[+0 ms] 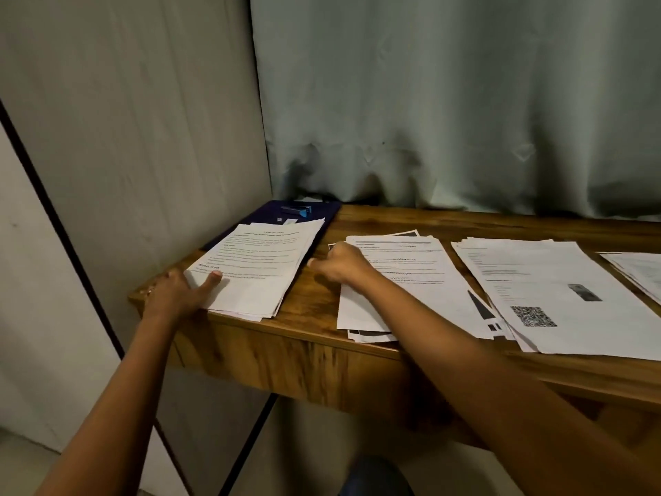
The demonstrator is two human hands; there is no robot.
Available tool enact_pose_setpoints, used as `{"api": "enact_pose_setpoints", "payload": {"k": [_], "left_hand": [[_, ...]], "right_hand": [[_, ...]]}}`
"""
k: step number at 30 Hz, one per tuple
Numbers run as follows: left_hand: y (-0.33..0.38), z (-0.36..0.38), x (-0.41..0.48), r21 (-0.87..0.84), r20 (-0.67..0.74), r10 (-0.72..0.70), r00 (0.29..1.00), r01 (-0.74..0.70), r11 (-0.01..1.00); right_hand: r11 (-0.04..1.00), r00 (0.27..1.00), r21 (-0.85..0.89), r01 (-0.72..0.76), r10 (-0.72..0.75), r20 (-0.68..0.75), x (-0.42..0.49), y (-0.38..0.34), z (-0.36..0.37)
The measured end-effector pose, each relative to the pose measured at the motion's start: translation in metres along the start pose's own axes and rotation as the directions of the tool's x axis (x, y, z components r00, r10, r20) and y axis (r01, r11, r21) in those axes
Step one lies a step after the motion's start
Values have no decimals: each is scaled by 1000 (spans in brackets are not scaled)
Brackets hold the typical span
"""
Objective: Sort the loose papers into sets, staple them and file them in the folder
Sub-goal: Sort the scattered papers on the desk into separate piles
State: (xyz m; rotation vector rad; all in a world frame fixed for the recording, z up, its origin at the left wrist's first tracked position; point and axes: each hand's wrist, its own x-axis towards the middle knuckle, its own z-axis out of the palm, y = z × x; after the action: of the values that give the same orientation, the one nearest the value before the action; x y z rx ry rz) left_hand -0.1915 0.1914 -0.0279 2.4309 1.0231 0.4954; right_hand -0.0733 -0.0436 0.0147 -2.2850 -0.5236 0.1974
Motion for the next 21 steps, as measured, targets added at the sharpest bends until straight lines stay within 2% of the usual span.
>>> {"api": "enact_pose_setpoints", "payload": {"k": [5,12,17,21], "left_hand": [[-3,1,1,23,25,-16,1000,15,1000],[7,-1,-22,-100,32,8,999,-4,995],[1,-9,-35,-147,-1,22,1000,-21,989],[-1,-16,-54,-135,26,46,999,-43,990]], "right_hand": [[987,999,158,30,-33,16,16,-17,29],[993,999,110,-35,34,9,37,-28,48],[998,998,-9,-57,57,29,36,-28,48],[960,991,-279,0,37,125,22,-20,30]]}}
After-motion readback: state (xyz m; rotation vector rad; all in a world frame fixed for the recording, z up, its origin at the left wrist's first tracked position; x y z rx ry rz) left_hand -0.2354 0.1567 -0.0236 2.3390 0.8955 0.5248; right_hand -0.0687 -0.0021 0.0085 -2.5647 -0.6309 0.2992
